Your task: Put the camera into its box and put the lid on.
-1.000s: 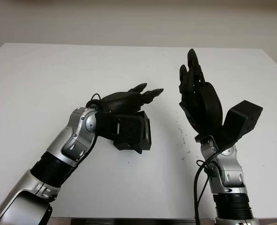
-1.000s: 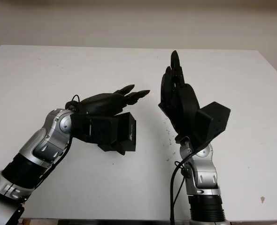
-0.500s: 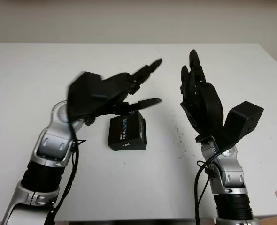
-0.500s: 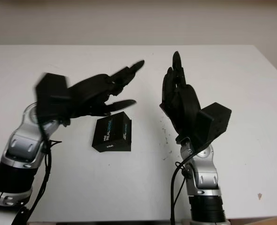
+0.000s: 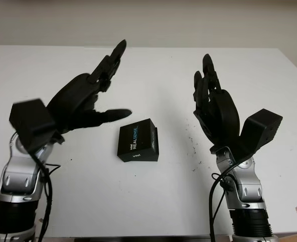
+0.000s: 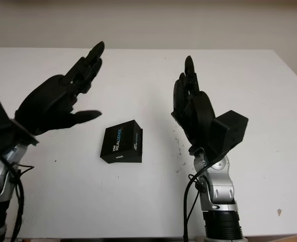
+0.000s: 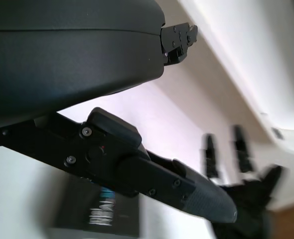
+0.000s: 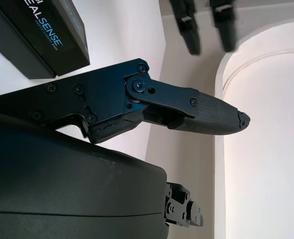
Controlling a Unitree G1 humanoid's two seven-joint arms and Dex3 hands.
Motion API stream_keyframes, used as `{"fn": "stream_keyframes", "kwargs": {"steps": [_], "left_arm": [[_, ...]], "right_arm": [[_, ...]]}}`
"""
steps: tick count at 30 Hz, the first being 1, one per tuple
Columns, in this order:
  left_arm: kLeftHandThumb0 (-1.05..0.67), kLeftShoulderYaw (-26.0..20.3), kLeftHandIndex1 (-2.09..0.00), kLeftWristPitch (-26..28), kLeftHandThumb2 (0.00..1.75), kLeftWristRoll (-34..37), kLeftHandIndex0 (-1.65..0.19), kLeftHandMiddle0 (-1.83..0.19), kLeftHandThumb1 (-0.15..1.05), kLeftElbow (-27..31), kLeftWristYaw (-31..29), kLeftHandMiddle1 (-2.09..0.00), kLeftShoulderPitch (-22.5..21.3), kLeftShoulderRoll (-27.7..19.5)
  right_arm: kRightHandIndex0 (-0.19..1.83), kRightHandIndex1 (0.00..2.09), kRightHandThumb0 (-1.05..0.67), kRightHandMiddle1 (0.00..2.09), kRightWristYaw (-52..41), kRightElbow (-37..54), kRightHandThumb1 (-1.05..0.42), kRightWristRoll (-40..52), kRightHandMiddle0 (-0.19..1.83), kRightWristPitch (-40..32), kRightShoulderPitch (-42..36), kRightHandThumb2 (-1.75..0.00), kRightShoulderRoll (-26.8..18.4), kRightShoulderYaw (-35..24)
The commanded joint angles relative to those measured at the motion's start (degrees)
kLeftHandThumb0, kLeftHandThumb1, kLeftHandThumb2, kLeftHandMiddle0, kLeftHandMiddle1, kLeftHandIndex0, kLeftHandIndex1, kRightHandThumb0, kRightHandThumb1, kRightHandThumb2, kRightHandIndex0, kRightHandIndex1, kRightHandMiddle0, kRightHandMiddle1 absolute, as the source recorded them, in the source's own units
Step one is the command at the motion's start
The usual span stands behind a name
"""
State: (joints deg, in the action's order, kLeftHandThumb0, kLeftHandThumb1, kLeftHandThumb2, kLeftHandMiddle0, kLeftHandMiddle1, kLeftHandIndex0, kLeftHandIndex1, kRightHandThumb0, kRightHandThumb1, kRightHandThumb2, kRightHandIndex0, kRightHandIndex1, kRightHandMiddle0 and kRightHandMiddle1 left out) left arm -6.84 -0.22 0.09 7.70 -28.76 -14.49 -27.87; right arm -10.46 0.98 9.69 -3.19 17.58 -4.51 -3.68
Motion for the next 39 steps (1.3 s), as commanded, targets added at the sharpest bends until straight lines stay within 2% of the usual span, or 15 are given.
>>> {"fn": "stream_keyframes", "kwargs": {"steps": [1, 4, 5, 7, 8, 9, 10, 11, 14, 21, 33, 39], "left_arm": [[-0.78, -0.18, -0.08, -1.77, 0.04, -2.48, 0.06, -0.07, 0.89, -0.71, 3.07, -0.11, 1.83, 0.07], [-0.70, 0.32, -0.15, -4.45, 0.05, -5.32, -0.11, -0.25, 0.88, -2.12, 7.69, -0.17, 2.84, 1.21], [-0.67, 0.45, -0.17, -4.91, 0.05, -5.78, -0.15, -0.21, 0.89, -2.72, 8.59, -0.33, 3.04, 1.45], [-0.68, 0.95, -0.18, -5.64, 0.05, -5.79, -0.17, 0.05, 0.89, -4.24, 8.08, -0.76, 3.08, 0.80], [-0.69, 1.38, -0.16, -5.91, 0.05, -6.02, -0.15, 0.11, 0.89, -4.86, 7.37, -0.79, 3.06, 0.11], [-0.71, 2.05, -0.14, -6.40, 0.05, -6.55, -0.14, 0.10, 0.88, -5.71, 6.32, -0.71, 2.99, -0.93], [-0.74, 2.51, -0.10, -6.75, 0.05, -6.97, -0.11, 0.05, 0.86, -6.29, 5.65, -0.49, 2.91, -1.58], [-0.75, 3.00, -0.09, -7.53, 0.05, -7.44, -0.10, 0.01, 0.86, -7.11, 5.11, -0.39, 2.88, -2.21], [-0.79, 3.72, -0.06, -8.88, 0.05, -7.85, -0.07, -0.03, 0.85, -8.86, 4.46, -0.22, 2.71, -2.97], [-0.82, 6.16, -0.05, -10.60, 0.05, -8.77, -0.04, -0.04, 0.86, -12.68, 3.70, -0.14, 1.66, -3.18], [-0.86, 8.85, -0.01, -7.75, 0.05, -8.63, 0.10, 0.05, 0.86, -12.15, -0.96, -0.06, 0.47, -3.95], [-0.82, 9.56, -0.01, -6.44, 0.05, -7.85, 0.12, 0.06, 0.84, -11.85, -2.68, -0.05, 0.29, -3.60]], "right_arm": [[-0.19, 0.00, -0.82, 0.00, -0.31, 0.39, -1.05, -0.09, -0.19, -0.24, -0.01, -0.67, -0.67, -0.04], [-0.19, 0.00, -0.82, 0.00, -0.38, 0.22, -1.05, 0.05, -0.19, -0.17, 0.07, -0.67, -0.79, -0.16], [-0.19, 0.00, -0.82, 0.00, -0.35, 0.24, -1.05, 0.15, -0.19, -0.22, 0.08, -0.67, -0.76, -0.24], [-0.19, 0.00, -0.83, 0.00, -0.29, 0.36, -1.05, 0.17, -0.19, -0.37, 0.10, -0.66, -0.80, -0.31], [-0.19, 0.00, -0.82, 0.00, -0.24, 0.36, -1.05, 0.12, -0.19, -0.40, 0.16, -0.66, -0.82, -0.32], [-0.19, 0.00, -0.82, 0.00, -0.09, 0.46, -1.05, -0.09, -0.19, -0.57, 0.21, -0.66, -0.89, -0.26], [-0.19, 0.00, -0.82, 0.00, 0.01, 0.52, -1.05, -0.23, -0.19, -0.70, 0.25, -0.66, -0.94, -0.22], [-0.19, 0.00, -0.82, 0.00, -0.01, 0.54, -1.05, -0.25, -0.19, -0.76, 0.30, -0.65, -1.00, -0.21], [-0.19, 0.00, -0.80, 0.00, -0.23, 0.47, -1.05, -0.06, -0.19, -0.84, 0.40, -0.66, -1.18, -0.32], [-0.19, 0.00, -0.82, 0.00, 0.68, 0.92, -1.05, -0.28, -0.19, -1.03, 0.25, -0.64, -0.88, 0.07], [-0.19, 0.00, -0.79, 0.00, 0.56, 0.39, -1.05, -0.12, -0.19, -0.77, 0.41, -0.65, -0.89, -0.12], [-0.19, 0.00, -0.79, 0.00, 0.52, 0.36, -1.05, -0.66, -0.19, -0.53, 0.25, -0.68, -1.11, 0.07]]}}
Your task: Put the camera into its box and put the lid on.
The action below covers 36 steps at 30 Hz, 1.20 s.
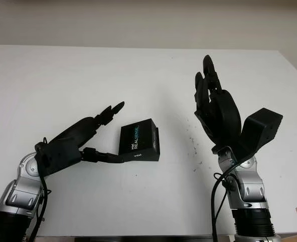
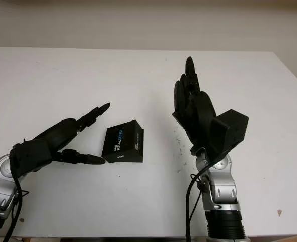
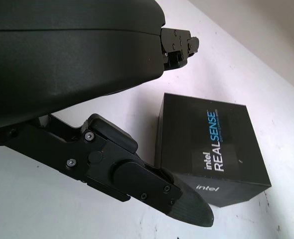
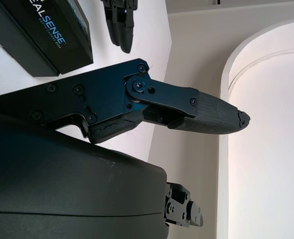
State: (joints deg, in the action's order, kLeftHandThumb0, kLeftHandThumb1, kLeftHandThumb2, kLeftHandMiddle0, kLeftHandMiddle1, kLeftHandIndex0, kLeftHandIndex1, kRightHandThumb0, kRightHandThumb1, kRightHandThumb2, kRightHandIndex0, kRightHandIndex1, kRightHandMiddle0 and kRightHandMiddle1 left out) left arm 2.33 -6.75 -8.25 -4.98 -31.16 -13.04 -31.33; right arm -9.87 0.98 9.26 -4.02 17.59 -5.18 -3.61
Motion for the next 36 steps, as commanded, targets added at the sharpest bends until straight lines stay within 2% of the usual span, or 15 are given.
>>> {"fn": "stream_keyframes", "kwargs": {"steps": [1, 10, 24, 32, 36], "left_arm": [[-0.81, 0.49, -0.01, 0.27, 0.05, 0.51, 0.13, 0.07, 0.84, 0.90, -0.37, -0.05, -1.17, -0.06], [-0.78, 1.61, -0.03, -0.08, 0.05, 0.18, 0.13, 0.06, 0.83, -0.23, 0.55, -0.06, -2.17, 1.14], [-0.78, 3.49, -0.07, -6.06, 0.06, -2.94, 0.06, -0.02, 0.85, -3.50, 5.53, -0.09, -3.02, 3.27], [-0.78, 4.54, -0.09, -6.98, 0.05, -4.92, 0.00, -0.09, 0.85, -4.13, 7.40, -0.12, -3.14, 3.59], [-0.77, 5.40, -0.09, -5.24, 0.05, -6.66, 0.00, -0.10, 0.86, -3.12, 7.07, -0.13, -3.20, 3.11]], "right_arm": [[-0.19, 0.00, -0.80, 0.00, 0.13, 0.37, -1.05, -0.34, -0.19, 0.34, 0.21, -0.68, -0.33, -0.02], [-0.19, 0.00, -0.84, 0.00, 0.11, 1.06, -1.05, -0.55, -0.19, -0.82, -0.01, -0.65, -0.65, 0.27], [-0.19, 0.00, -0.82, 0.00, -0.40, 0.91, -1.05, -0.43, -0.19, -0.73, -0.19, -0.66, -0.52, -0.12], [-0.19, 0.00, -0.84, 0.00, 0.56, 1.23, -1.05, -0.44, -0.19, -0.93, -0.26, -0.62, -0.19, -0.06], [-0.19, 0.00, -0.83, 0.00, 0.46, 1.41, -1.05, -0.52, -0.19, -1.03, -0.31, -0.63, -0.42, 0.05]]}}
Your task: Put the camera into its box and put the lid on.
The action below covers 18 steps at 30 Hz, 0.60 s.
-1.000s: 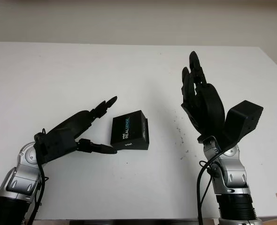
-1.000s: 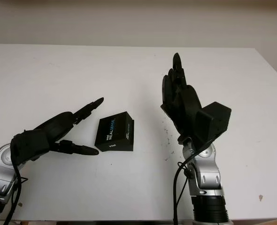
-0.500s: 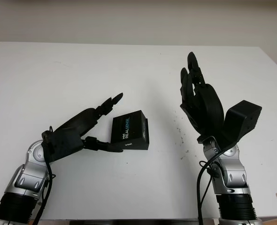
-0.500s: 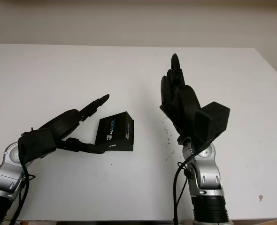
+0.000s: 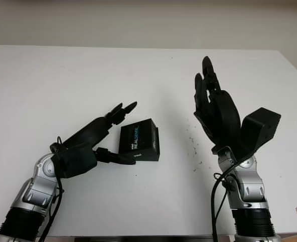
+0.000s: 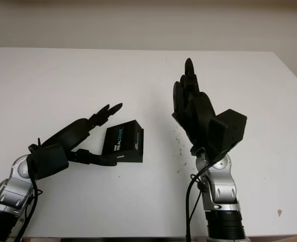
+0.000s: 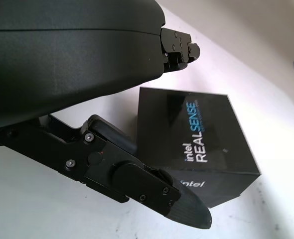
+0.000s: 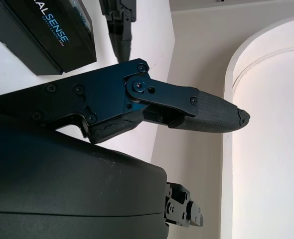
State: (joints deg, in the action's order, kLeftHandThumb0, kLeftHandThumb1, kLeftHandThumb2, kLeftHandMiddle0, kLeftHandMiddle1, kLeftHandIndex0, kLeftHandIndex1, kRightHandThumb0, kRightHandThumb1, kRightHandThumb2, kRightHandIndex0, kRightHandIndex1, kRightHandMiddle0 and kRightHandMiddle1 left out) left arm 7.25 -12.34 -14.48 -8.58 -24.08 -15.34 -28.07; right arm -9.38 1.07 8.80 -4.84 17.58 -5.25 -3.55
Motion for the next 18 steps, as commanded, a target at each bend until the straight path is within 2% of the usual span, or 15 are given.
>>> {"fn": "stream_keyframes", "kwargs": {"steps": [1, 5, 10, 18], "left_arm": [[-0.75, 0.59, -0.09, 0.59, 0.05, -0.71, 0.00, -0.11, 0.85, 0.67, -0.04, -0.14, -0.91, -0.19], [-0.72, 1.05, -0.09, 0.08, 0.05, -1.65, -0.01, -0.12, 0.84, 0.10, 0.31, -0.16, -1.20, -0.17], [-0.67, 1.75, -0.08, 4.97, 0.05, -2.80, 0.00, -0.11, 0.83, 2.16, -0.86, -0.17, -1.31, -0.16], [-0.64, 2.64, -0.10, 6.13, 0.05, -5.04, -0.06, -0.18, 0.83, 2.13, 1.02, -0.20, -1.35, 0.64]], "right_arm": [[-0.19, 0.00, -0.83, 0.00, -0.08, 1.34, -1.05, -0.01, -0.19, -0.22, -0.29, -0.63, -0.37, -0.03], [-0.19, 0.00, -0.83, 0.00, -0.26, 1.43, -1.05, 0.13, -0.19, -0.22, -0.39, -0.64, -0.39, -0.05], [-0.19, 0.00, -0.84, 0.00, -0.31, 1.30, -1.05, 0.11, -0.19, 0.10, -0.49, -0.65, -0.27, -0.13], [-0.19, 0.00, -0.83, 0.00, -0.18, 1.29, -1.05, 0.03, -0.19, 0.13, -0.58, -0.65, -0.20, -0.11]]}}
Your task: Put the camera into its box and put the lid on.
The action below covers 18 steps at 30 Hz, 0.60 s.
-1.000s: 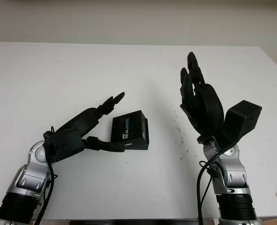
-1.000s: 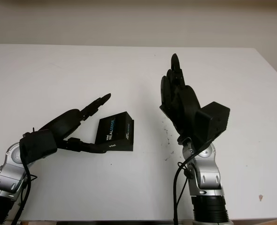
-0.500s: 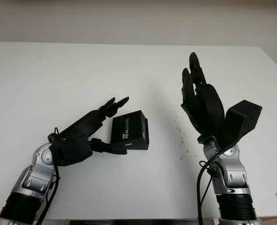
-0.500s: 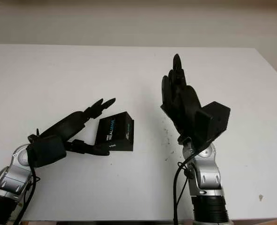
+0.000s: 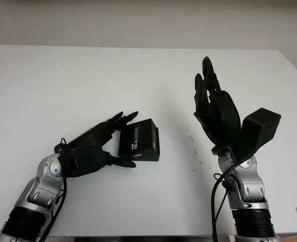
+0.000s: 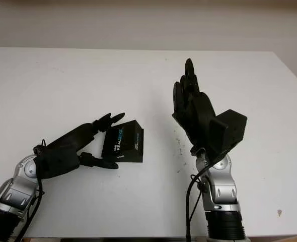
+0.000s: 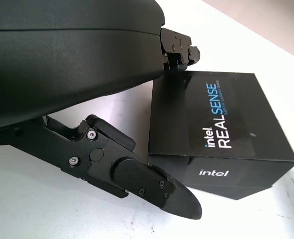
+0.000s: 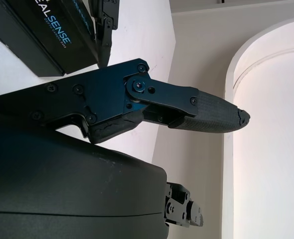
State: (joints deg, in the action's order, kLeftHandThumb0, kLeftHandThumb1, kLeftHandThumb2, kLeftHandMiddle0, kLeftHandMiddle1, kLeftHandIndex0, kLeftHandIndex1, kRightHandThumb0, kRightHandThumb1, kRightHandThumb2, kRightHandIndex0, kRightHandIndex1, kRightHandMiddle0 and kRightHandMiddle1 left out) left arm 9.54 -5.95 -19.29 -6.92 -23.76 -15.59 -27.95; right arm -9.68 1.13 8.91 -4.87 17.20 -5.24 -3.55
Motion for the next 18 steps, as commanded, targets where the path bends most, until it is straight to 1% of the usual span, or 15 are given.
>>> {"fn": "stream_keyframes", "kwargs": {"steps": [1, 2, 3, 4, 6, 7, 8, 9, 10, 12, 13, 15, 16, 18], "left_arm": [[-0.64, 0.34, -0.11, -0.71, 0.06, -0.27, -0.07, -0.20, 0.83, 0.13, 1.30, -0.21, -1.09, 0.78], [-0.64, 0.32, -0.12, -1.16, 0.06, -0.26, -0.09, -0.19, 0.84, -0.22, 1.98, -0.27, -1.07, 1.06], [-0.64, 0.24, -0.13, -1.70, 0.05, -0.05, -0.12, -0.10, 0.85, -0.69, 2.66, -0.53, -1.06, 1.43], [-0.64, 0.10, -0.15, -2.14, 0.05, 0.36, -0.15, -0.04, 0.86, -1.14, 3.15, -0.71, -1.05, 1.84], [-0.61, -0.19, -0.19, -2.57, 0.05, 1.05, -0.19, 0.02, 0.86, -1.71, 3.83, -0.98, -0.97, 2.53], [-0.60, -0.37, -0.23, -2.83, 0.05, 1.40, -0.21, 0.03, 0.86, -1.92, 4.24, -1.06, -0.87, 2.90], [-0.59, -0.54, -0.33, -3.09, 0.05, 1.83, -0.20, 0.03, 0.86, -2.09, 4.61, -1.14, -0.75, 3.26], [-0.57, -0.70, -0.52, -3.34, 0.05, 2.35, -0.14, 0.02, 0.85, -2.24, 4.89, -1.20, -0.64, 3.57], [-0.54, -0.91, -0.79, -3.83, 0.05, 3.03, -0.07, -0.01, 0.85, -2.50, 5.22, -1.27, -0.52, 3.94], [-0.51, -1.24, -1.03, -4.34, 0.05, 4.26, -0.03, -0.05, 0.85, -2.91, 5.47, -1.39, -0.37, 4.54], [-0.48, -1.41, -1.15, -4.67, 0.06, 4.85, -0.05, -0.10, 0.87, -3.19, 5.65, -1.46, -0.29, 4.86], [-0.45, -1.63, -1.25, -5.18, 0.07, 5.71, -0.09, -0.17, 0.90, -3.66, 5.75, -1.52, -0.18, 5.19], [-0.42, -1.68, -1.30, -5.51, 0.07, 6.01, -0.12, -0.20, 0.93, -3.96, 5.75, -1.54, -0.19, 5.26], [-0.40, -1.70, -1.36, -6.10, 0.08, 6.56, -0.14, -0.22, 0.98, -4.29, 5.52, -1.57, -0.19, 5.19]], "right_arm": [[-0.19, 0.00, -0.83, 0.00, 0.24, 1.27, -1.05, -0.08, -0.19, 0.10, -0.19, -0.65, -0.13, -0.11], [-0.19, 0.00, -0.83, 0.00, 0.32, 1.27, -1.05, -0.10, -0.19, 0.10, -0.19, -0.65, -0.10, -0.09], [-0.19, 0.00, -0.83, 0.00, 0.37, 1.30, -1.05, -0.12, -0.19, 0.07, -0.18, -0.64, -0.10, -0.07], [-0.19, 0.00, -0.83, 0.00, 0.36, 1.34, -1.05, -0.12, -0.19, 0.02, -0.15, -0.64, -0.15, -0.03], [-0.19, 0.00, -0.83, 0.00, 0.31, 1.39, -1.05, -0.06, -0.19, -0.13, -0.12, -0.64, -0.23, 0.00], [-0.19, 0.00, -0.83, 0.00, 0.13, 1.38, -1.05, -0.09, -0.19, -0.07, -0.10, -0.64, -0.38, 0.06], [-0.19, 0.00, -0.83, 0.00, 0.03, 1.35, -1.05, -0.17, -0.19, 0.03, -0.09, -0.64, -0.47, 0.10], [-0.19, 0.00, -0.83, 0.00, -0.11, 1.22, -1.05, -0.21, -0.19, 0.23, -0.06, -0.65, -0.54, 0.12], [-0.19, 0.00, -0.83, 0.00, -0.22, 1.22, -1.05, -0.09, -0.19, 0.20, -0.04, -0.65, -0.51, 0.07], [-0.19, 0.00, -0.83, 0.00, -0.15, 1.25, -1.05, -0.14, -0.19, -0.03, 0.01, -0.66, -0.44, 0.05], [-0.19, 0.00, -0.83, 0.00, -0.09, 1.26, -1.05, -0.25, -0.19, -0.04, 0.00, -0.66, -0.43, 0.08], [-0.19, 0.00, -0.84, 0.00, 0.05, 1.41, -1.05, -0.42, -0.19, -0.24, -0.01, -0.65, -0.41, 0.14], [-0.19, 0.00, -0.84, 0.00, 0.16, 1.46, -1.05, -0.51, -0.19, -0.36, 0.01, -0.65, -0.40, 0.15], [-0.19, 0.00, -0.84, 0.00, 0.21, 1.45, -1.05, -0.68, -0.19, -0.46, 0.03, -0.65, -0.47, 0.19]]}}
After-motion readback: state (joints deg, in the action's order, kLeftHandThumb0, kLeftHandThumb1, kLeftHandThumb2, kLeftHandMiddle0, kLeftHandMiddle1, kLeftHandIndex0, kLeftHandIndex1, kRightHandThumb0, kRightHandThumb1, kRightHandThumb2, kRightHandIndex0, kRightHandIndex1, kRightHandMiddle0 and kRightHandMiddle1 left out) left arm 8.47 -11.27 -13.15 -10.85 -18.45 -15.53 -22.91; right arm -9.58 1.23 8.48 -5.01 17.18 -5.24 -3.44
